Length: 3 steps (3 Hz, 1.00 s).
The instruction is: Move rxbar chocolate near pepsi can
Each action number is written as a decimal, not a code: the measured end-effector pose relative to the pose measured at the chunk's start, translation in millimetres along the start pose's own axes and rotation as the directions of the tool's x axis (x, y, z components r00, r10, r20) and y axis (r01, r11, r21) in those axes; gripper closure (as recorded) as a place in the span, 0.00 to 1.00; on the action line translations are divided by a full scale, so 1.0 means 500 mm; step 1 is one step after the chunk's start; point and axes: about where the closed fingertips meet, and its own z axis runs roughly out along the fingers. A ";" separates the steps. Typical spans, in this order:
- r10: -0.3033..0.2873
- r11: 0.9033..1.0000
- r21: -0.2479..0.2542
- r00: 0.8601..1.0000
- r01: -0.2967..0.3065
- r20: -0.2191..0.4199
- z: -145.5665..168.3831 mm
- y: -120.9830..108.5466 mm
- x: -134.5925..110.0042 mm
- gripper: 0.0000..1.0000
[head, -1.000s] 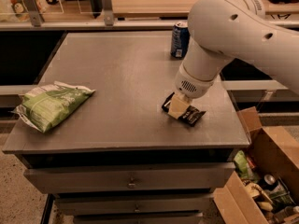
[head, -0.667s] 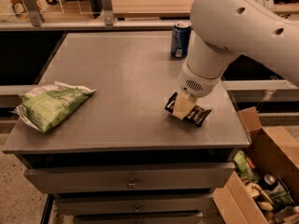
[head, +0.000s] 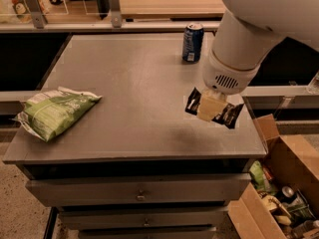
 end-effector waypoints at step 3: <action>-0.129 0.987 0.105 0.988 0.120 0.086 0.050 -0.147 -0.094 1.00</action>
Offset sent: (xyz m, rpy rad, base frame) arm 0.0930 0.0300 0.0067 0.0386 -0.1665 0.1501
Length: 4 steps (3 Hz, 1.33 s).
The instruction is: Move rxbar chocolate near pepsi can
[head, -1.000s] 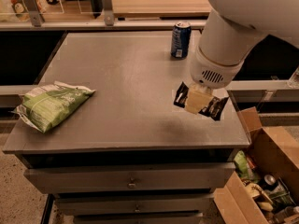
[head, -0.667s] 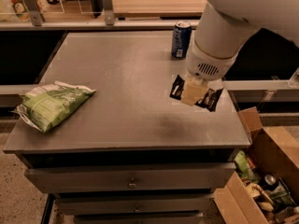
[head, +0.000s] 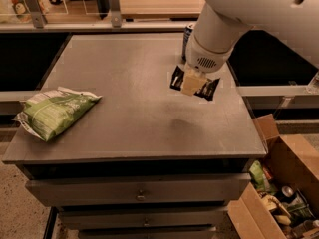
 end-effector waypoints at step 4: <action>-0.047 0.998 -0.034 0.995 0.050 0.091 0.127 -0.227 0.022 1.00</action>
Offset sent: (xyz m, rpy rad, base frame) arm 0.1166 -0.0076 -0.0298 0.0277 0.0089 0.0968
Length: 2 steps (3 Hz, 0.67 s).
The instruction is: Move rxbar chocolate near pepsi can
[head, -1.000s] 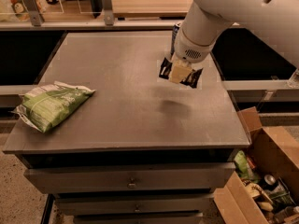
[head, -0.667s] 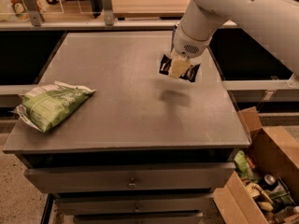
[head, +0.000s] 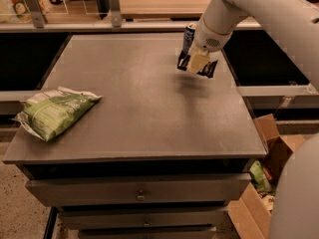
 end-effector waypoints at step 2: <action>-0.013 1.000 -0.014 0.999 0.013 0.037 0.018 -0.041 0.027 0.59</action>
Offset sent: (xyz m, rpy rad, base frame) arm 0.0280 -0.0259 -0.0026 0.0482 -0.0045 0.0311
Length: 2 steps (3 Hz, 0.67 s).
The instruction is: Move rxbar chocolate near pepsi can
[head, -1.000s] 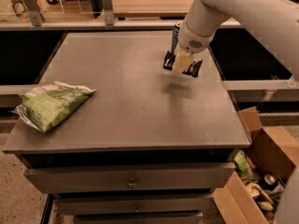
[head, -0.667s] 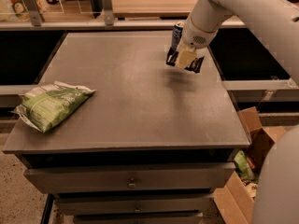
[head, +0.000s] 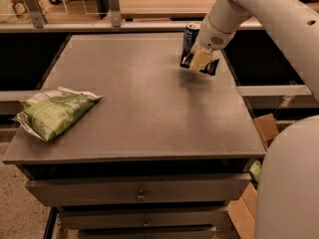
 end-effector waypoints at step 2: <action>0.121 0.993 0.020 0.991 -0.120 -0.058 0.000 -0.020 0.029 0.13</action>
Offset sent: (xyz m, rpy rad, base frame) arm 0.0139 -0.0274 0.0053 -0.0023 0.0620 -0.2816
